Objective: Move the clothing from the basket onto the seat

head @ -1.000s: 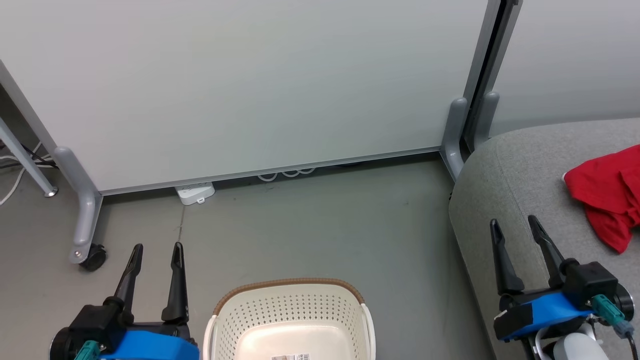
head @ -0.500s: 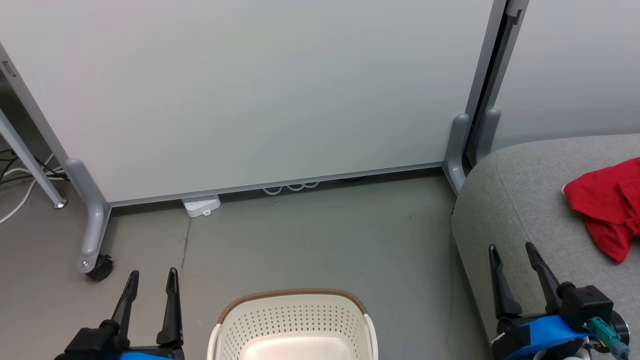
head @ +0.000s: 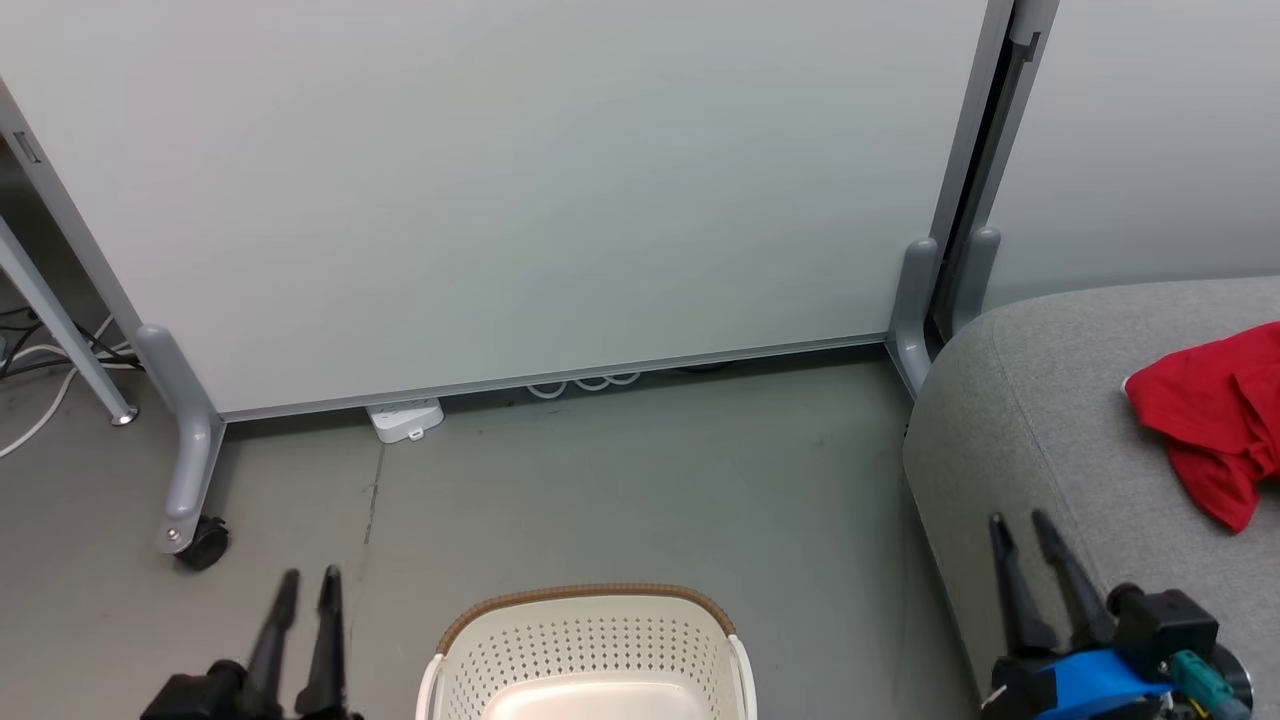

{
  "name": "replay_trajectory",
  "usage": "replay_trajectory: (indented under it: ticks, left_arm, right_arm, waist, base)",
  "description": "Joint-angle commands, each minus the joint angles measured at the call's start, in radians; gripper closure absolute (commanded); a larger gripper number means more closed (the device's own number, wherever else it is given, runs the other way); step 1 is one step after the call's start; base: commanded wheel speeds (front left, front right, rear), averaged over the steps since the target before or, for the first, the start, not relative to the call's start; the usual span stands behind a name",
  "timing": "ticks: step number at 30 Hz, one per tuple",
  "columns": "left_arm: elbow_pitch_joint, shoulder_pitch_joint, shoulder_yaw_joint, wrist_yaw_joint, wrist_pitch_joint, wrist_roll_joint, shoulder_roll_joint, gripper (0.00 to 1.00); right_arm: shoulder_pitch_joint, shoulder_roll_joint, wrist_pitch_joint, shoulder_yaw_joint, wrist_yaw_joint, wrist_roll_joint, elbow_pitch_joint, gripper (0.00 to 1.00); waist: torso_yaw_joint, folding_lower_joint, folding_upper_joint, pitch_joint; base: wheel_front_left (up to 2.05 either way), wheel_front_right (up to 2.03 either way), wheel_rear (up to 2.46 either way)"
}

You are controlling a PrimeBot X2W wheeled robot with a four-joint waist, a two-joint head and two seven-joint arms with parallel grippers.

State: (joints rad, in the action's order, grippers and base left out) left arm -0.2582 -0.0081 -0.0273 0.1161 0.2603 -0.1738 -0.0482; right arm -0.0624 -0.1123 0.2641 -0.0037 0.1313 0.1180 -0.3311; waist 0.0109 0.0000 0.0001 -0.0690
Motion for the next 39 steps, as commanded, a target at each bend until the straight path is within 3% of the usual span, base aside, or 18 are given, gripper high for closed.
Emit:
replay_trajectory:
  ticks: [1,39]
  left_arm:
    - [-0.007,0.001,-0.002,0.0,-0.004,-0.005,0.001,1.0]
    - [0.003,-0.048,-0.04,0.008,-0.168,-0.637,-0.001,1.0]
  right_arm:
    - [0.001,0.001,-0.002,-0.002,0.0,0.005,-0.006,1.0]
    - [-0.023,0.028,-0.168,-0.05,0.0,0.661,0.037,1.0]
  waist:
    - [0.0,0.0,-0.0001,0.0]
    - [-0.003,0.0,-0.0001,0.022]
  base:
    - [0.0,0.0,0.0]
    - [0.0,0.0,0.0]
